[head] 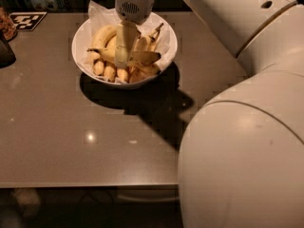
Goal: Pick banana from white bowl
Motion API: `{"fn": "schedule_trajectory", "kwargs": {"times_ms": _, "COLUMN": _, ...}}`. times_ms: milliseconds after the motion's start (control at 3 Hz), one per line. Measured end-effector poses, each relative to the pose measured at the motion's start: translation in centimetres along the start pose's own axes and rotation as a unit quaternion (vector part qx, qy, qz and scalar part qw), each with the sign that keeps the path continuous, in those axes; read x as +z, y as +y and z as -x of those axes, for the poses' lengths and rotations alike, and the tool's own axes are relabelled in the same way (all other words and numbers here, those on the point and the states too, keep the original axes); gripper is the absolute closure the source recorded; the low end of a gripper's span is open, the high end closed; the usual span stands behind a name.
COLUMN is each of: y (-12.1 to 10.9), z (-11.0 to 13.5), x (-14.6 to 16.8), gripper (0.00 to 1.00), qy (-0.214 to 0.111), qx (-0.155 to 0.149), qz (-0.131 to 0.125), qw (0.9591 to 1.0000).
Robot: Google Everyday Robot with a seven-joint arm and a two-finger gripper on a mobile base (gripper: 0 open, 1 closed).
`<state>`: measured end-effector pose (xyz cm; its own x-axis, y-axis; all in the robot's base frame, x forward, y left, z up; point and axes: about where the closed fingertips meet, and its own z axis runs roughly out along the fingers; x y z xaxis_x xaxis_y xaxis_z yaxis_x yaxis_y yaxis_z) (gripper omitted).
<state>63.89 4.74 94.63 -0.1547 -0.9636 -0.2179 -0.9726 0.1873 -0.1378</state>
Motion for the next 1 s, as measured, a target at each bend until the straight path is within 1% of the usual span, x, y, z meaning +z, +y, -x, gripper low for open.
{"fn": "schedule_trajectory", "kwargs": {"times_ms": 333, "y": -0.4, "z": 0.4, "x": 0.3, "gripper": 0.0, "qy": 0.007, "qx": 0.01, "qz": -0.014, "qw": 0.9998}}
{"fn": "schedule_trajectory", "kwargs": {"times_ms": 667, "y": -0.3, "z": 0.8, "x": 0.9, "gripper": 0.0, "qy": 0.025, "qx": 0.011, "qz": -0.021, "qw": 0.9994}}
{"fn": "schedule_trajectory", "kwargs": {"times_ms": 1000, "y": 0.0, "z": 1.0, "x": 1.7, "gripper": 0.0, "qy": 0.037, "qx": 0.011, "qz": -0.016, "qw": 0.9991}}
